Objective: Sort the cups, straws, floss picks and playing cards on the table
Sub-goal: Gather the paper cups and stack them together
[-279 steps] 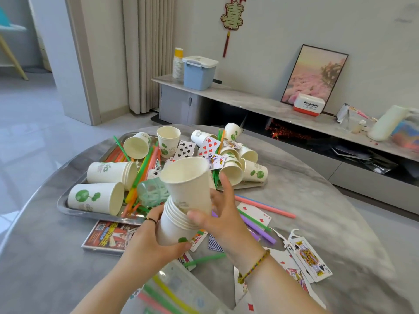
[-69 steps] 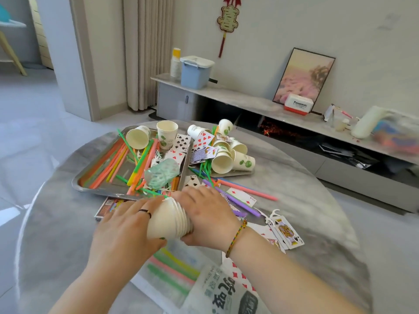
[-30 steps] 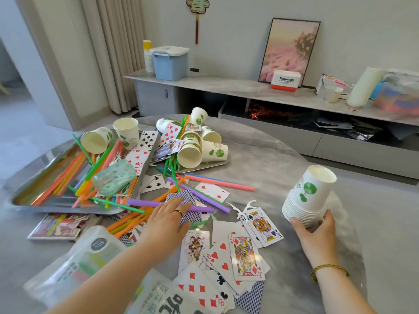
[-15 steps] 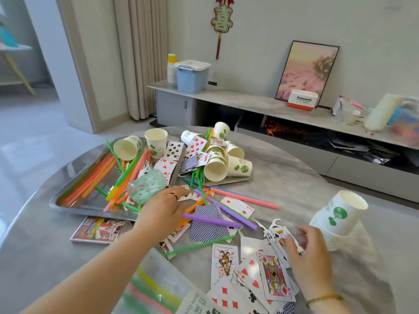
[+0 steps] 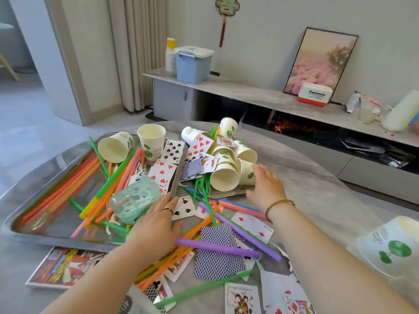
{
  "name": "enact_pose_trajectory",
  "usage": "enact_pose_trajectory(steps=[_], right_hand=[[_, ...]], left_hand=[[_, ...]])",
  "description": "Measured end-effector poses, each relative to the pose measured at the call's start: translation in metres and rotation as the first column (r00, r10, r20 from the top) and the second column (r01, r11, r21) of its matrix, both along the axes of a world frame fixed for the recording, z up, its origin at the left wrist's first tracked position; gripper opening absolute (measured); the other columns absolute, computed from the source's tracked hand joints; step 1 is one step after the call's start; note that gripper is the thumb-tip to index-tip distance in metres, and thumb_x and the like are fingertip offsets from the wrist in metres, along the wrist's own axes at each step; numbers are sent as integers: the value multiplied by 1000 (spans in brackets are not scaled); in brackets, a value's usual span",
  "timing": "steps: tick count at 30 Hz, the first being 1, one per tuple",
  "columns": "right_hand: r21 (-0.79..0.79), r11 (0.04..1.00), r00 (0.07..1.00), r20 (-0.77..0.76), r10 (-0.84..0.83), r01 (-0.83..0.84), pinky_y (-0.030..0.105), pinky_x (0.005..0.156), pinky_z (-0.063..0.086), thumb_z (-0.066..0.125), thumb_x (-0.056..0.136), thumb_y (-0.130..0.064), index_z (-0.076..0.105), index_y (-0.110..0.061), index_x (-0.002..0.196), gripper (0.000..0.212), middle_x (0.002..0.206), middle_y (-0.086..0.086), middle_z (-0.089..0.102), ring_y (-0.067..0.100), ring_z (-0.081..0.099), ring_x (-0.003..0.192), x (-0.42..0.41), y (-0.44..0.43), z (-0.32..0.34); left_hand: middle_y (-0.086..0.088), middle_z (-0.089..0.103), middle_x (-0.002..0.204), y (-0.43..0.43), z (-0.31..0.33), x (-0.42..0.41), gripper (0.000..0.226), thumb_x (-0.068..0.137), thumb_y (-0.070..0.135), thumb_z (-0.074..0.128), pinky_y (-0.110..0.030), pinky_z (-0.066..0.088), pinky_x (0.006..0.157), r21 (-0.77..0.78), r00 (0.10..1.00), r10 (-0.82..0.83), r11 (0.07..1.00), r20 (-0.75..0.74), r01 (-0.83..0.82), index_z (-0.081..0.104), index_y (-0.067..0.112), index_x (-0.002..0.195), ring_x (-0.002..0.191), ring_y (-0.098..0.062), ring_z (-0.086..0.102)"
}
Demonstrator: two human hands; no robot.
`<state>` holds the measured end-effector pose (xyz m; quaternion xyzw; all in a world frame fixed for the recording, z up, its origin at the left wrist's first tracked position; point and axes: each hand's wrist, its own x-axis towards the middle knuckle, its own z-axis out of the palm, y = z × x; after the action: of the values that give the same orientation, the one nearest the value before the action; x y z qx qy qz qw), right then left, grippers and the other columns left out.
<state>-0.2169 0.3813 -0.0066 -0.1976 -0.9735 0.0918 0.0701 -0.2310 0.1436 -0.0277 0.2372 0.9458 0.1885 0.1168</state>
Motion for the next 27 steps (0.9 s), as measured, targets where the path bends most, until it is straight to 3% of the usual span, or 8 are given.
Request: enact_pose_trajectory(steps=[2, 7, 12, 16, 21, 23, 25, 27], right_hand=[[64, 998, 999, 41, -7, 4, 38, 110, 23, 56, 84, -14, 22, -16, 141, 66, 150, 3, 23, 27, 19, 138, -16, 5, 2], [93, 994, 969, 247, 25, -50, 54, 113, 5, 58, 83, -18, 2, -23, 146, 84, 154, -1, 13, 25, 2, 143, -35, 11, 7], [190, 979, 967, 252, 20, -70, 56, 112, 6, 63, 79, -22, 14, -20, 143, 80, 145, 5, 28, 27, 21, 136, -37, 6, 7], [297, 946, 963, 265, 51, -132, 60, 110, 1, 62, 78, -32, 23, -22, 138, 73, 138, 5, 34, 27, 26, 132, -25, 3, 15], [298, 951, 976, 215, 22, -87, 56, 111, 4, 62, 76, -40, 27, -23, 135, 71, 135, 4, 38, 25, 31, 129, 16, 4, 35], [185, 982, 992, 126, 21, -44, 48, 110, 16, 64, 75, -39, 32, -23, 132, 68, 133, 3, 41, 25, 34, 126, 39, -1, 42], [-102, 994, 1000, -6, 23, -23, 37, 100, 31, 70, 72, -32, 37, -21, 127, 65, 128, 3, 46, 25, 38, 121, 64, -14, 49], [-461, 882, 993, -105, 52, -95, 32, 94, 39, 74, 71, -19, 38, -18, 123, 63, 124, 6, 48, 23, 43, 116, 88, -32, 53]], left_hand=[[11, -9, 154, 0, -1, 0, 58, 97, 31, 30, -26, 17, 112, 21, 1000, 5, 1000, 8, -5, 0, 26, 146, 142, -12, 7], [16, -11, 153, -2, -3, -1, 60, 96, 25, 31, -24, 29, 107, 84, 999, 16, 996, 51, -21, -2, 27, 146, 140, -10, 13], [18, -12, 152, -4, -4, 2, 70, 89, 14, 38, -24, 33, 105, 91, 999, 17, 996, 52, -22, -1, 27, 146, 140, -9, 15], [18, -9, 152, -5, -3, 6, 65, 92, 18, 36, -22, 31, 105, 85, 999, -10, 996, 44, 7, 2, 28, 146, 140, -7, 13], [15, 0, 153, -8, 6, 17, 58, 94, 25, 37, -23, 29, 104, 132, 999, 10, 991, 31, -14, 9, 31, 145, 139, -11, 19], [13, 6, 153, -12, 14, 26, 60, 93, 27, 42, -25, 28, 106, 167, 999, 12, 986, 35, -18, 13, 29, 145, 138, -12, 21], [12, 12, 152, -19, 26, 42, 64, 88, 23, 49, -26, 28, 108, 223, 999, 11, 975, 35, -19, 17, 28, 144, 137, -12, 22], [12, 22, 147, -25, 36, 62, 70, 81, 21, 56, -27, 30, 108, 324, 997, -6, 946, 73, -18, 23, 27, 142, 136, -12, 26]])
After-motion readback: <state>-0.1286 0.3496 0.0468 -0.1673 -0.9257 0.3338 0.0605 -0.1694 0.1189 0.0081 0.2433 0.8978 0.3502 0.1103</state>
